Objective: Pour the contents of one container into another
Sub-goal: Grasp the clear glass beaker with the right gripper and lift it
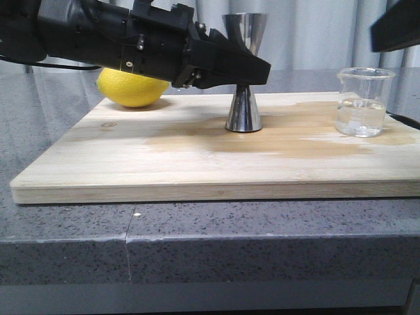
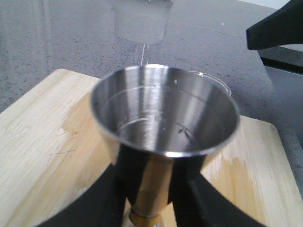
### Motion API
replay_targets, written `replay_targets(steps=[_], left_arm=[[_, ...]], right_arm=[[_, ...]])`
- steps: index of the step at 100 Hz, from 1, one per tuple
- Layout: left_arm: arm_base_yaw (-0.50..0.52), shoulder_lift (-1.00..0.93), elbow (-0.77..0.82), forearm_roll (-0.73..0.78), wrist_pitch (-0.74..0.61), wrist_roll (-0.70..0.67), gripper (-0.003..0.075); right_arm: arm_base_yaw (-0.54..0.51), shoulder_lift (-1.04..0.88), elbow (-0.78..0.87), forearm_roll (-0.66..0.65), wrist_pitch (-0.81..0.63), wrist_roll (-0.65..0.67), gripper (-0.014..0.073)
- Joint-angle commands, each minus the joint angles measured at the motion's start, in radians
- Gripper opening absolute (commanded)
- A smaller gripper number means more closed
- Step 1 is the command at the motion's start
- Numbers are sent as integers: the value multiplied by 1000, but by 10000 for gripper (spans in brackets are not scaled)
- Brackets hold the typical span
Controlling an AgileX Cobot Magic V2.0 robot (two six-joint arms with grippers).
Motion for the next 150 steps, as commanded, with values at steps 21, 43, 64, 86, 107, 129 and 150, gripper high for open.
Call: replay_targets(steps=[21,43,64,86,107,129,150], left_arm=[[-9,-50,-31,-73,56,0,185],[-9,-50,-31,-73,56,0,185],[-9,-50,-31,-73,56,0,185],[-9,-50,-31,-73,56,0,185],[-9,-50,-31,-73,56,0,185],[-9,-50,-31,-73,56,0,185],[-9,-50,-31,-73,56,0,185]], right_arm=[[20,145,141,-14,-536,-11,666],[22,293,165,-22,-753,-11,666],[22,420,165,-22,-953,-11,666],[22,485,165,-22,-1019,-11,666],[22,490,165,-22,-1005,-11,664],[22,490,165,-22,-975,-11,663],[22,490,165,-22,-963,-11,481]])
